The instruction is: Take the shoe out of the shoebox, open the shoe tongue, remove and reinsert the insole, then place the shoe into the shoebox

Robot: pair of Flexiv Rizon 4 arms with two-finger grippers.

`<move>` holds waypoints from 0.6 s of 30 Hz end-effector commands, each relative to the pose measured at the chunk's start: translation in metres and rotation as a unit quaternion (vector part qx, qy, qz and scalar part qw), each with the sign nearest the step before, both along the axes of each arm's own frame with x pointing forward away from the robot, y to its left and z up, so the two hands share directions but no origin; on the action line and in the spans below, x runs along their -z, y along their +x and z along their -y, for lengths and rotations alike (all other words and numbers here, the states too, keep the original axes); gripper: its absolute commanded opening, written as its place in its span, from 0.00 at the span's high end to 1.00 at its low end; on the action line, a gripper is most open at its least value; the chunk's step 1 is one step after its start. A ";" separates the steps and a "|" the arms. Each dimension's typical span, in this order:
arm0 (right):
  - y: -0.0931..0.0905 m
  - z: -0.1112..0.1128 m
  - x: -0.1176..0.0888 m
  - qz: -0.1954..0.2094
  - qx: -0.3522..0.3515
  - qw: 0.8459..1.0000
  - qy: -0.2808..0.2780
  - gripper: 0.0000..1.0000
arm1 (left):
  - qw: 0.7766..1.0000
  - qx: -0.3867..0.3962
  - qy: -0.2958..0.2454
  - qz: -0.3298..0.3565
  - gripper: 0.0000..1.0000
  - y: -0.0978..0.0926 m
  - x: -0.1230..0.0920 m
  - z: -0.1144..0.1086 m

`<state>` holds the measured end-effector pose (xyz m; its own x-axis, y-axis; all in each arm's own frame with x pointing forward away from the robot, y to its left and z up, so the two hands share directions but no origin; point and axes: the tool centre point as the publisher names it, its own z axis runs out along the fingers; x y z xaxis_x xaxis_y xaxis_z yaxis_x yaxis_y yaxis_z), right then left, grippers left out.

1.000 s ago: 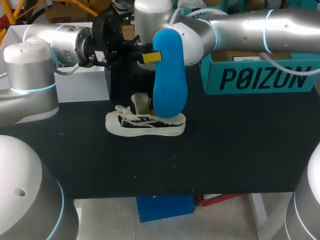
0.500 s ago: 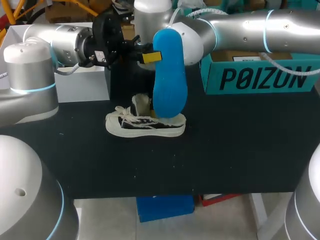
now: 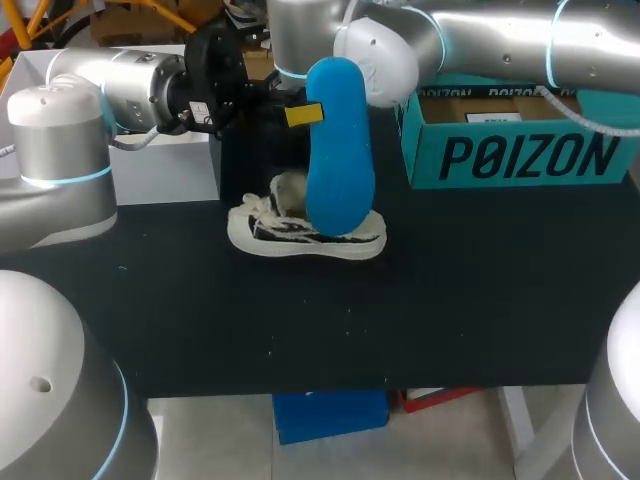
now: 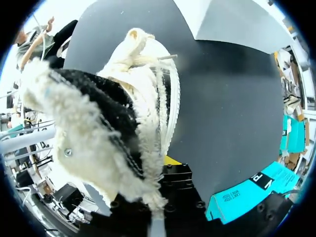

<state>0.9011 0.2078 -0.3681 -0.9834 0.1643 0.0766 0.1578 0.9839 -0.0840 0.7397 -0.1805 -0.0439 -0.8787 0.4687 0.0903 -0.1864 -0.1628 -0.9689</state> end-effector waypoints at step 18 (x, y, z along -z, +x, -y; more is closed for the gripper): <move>0.006 0.031 -0.025 0.030 0.467 0.884 -0.009 1.00 | 1.000 -0.002 0.000 0.000 1.00 -0.001 0.001 0.001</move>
<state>0.9121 0.1834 -0.3445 -0.7110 0.7032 0.0025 0.6974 0.7056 -0.1255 0.7398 -0.1805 -0.0439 -0.8787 0.4687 0.0903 -0.1864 -0.1627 -0.9689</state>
